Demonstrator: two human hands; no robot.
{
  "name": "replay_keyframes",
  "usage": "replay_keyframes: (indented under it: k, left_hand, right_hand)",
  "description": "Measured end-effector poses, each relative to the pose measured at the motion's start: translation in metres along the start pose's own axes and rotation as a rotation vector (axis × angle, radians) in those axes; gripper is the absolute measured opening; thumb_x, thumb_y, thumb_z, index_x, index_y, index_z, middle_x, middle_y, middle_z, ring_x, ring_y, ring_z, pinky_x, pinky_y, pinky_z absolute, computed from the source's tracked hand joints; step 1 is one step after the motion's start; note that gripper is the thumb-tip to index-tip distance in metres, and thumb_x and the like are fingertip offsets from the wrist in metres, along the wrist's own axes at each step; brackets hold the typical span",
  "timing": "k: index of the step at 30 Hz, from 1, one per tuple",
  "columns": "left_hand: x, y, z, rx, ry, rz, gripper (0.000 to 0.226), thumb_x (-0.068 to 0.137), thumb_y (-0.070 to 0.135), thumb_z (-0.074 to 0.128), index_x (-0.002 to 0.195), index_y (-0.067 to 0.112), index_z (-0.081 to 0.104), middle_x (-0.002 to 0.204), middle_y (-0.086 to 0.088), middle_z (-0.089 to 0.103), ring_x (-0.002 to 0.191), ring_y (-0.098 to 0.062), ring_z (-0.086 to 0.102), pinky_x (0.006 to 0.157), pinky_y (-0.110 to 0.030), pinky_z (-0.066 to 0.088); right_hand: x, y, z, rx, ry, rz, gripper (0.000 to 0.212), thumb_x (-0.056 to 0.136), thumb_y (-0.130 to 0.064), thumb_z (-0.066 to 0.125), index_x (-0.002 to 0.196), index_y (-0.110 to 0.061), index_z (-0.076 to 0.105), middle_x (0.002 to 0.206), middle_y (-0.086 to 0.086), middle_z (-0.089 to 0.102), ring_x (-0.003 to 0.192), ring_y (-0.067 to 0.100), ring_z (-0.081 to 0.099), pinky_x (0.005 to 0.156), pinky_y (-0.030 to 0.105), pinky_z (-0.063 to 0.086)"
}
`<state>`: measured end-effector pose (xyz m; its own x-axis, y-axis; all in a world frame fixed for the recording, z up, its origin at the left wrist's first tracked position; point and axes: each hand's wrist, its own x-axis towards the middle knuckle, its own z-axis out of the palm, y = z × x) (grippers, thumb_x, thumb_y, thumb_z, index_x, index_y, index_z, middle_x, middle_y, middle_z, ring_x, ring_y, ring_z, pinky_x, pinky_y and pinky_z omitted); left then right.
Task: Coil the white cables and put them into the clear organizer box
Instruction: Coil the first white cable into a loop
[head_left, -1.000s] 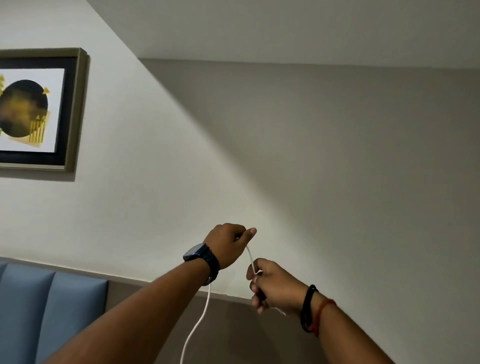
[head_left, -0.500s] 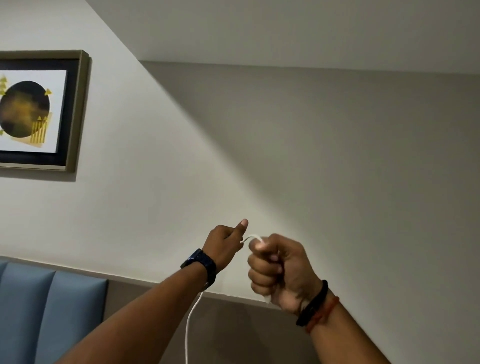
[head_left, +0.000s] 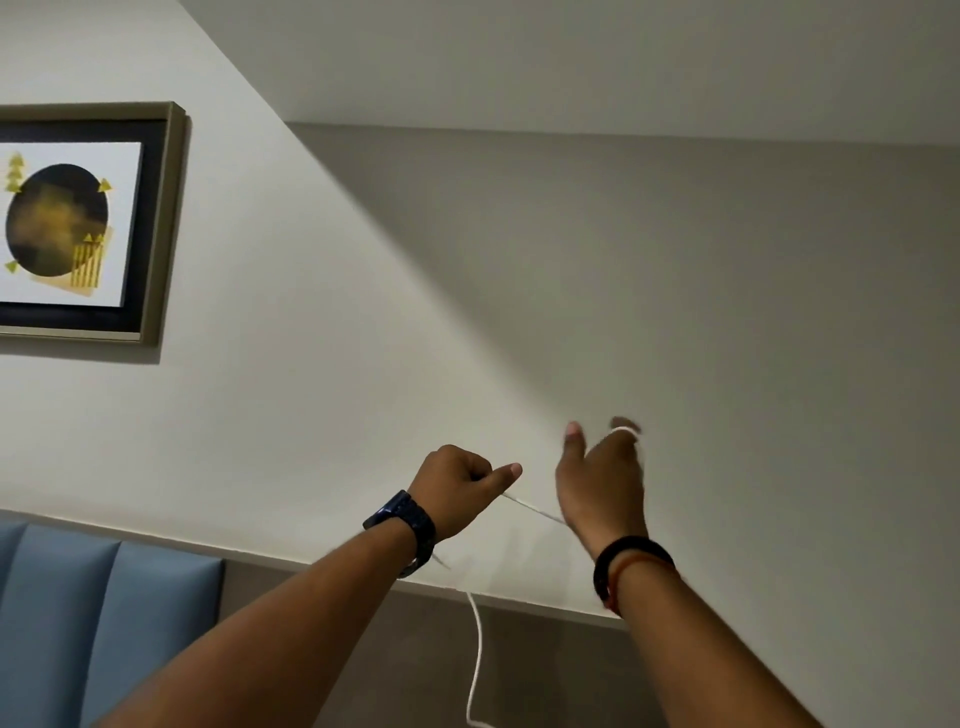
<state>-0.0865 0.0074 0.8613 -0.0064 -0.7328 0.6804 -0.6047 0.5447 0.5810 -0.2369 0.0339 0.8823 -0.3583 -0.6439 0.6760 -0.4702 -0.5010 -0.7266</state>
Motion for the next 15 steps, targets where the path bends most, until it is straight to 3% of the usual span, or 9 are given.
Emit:
replay_keyframes:
  k: [2,4,6,9,12,15]
  left_hand:
    - [0.0,-0.001,0.0,0.044,0.003,0.046,0.066,0.083,0.048,0.06,0.039,0.016,0.023,0.036,0.004,0.015,0.038,-0.015,0.017,0.043,-0.023,0.02]
    - [0.001,-0.003,0.0,0.076,0.017,0.07,0.064,0.084,0.046,0.058,0.037,0.017,0.025,0.034,0.004,0.017,0.037,-0.014,0.017,0.043,-0.022,0.019]
    - [0.002,-0.005,0.0,0.093,0.036,0.084,0.062,0.085,0.039,0.057,0.037,0.016,0.025,0.034,0.004,0.017,0.039,-0.014,0.017,0.046,-0.024,0.018]
    - [0.0,-0.008,0.0,0.103,0.068,0.099,0.061,0.085,0.036,0.057,0.037,0.016,0.025,0.034,0.002,0.017,0.041,-0.014,0.017,0.047,-0.025,0.018]
    - [-0.003,-0.011,-0.003,0.108,0.115,0.104,0.063,0.086,0.038,0.058,0.038,0.016,0.025,0.035,0.0,0.017,0.04,-0.015,0.018,0.046,-0.025,0.017]
    - [-0.004,-0.013,-0.006,0.119,0.109,0.118,0.063,0.086,0.039,0.059,0.037,0.017,0.025,0.035,-0.001,0.017,0.04,-0.015,0.018,0.046,-0.025,0.017]
  right_hand:
    - [-0.008,0.009,0.006,-0.344,-0.159,-0.065,0.057,0.094,-0.053,0.036,0.113,-0.001,0.051,0.115,0.018,0.062,0.106,0.033,0.059,0.083,0.034,0.045]
    - [-0.014,0.012,0.009,-0.509,-0.332,-0.06,0.067,0.09,-0.065,0.024,0.09,-0.007,0.057,0.091,0.01,0.064,0.084,0.027,0.061,0.067,0.03,0.043]
    - [-0.017,0.011,0.01,-0.536,-0.482,0.004,0.071,0.088,-0.07,0.017,0.071,-0.013,0.055,0.074,0.003,0.06,0.066,0.018,0.055,0.054,0.028,0.037]
    - [-0.011,0.012,0.012,-0.377,-0.6,0.116,0.072,0.088,-0.07,0.02,0.08,-0.01,0.06,0.075,0.003,0.063,0.064,0.017,0.056,0.057,0.027,0.039]
    - [0.011,0.025,0.009,0.11,-0.287,0.278,0.041,0.095,-0.048,0.038,0.087,-0.009,0.05,0.084,0.012,0.054,0.072,0.023,0.047,0.058,0.028,0.032]
    - [0.028,0.034,-0.005,0.381,-0.012,0.37,0.012,0.096,-0.024,0.044,0.095,-0.013,0.041,0.084,0.008,0.046,0.061,0.021,0.039,0.054,0.027,0.03]
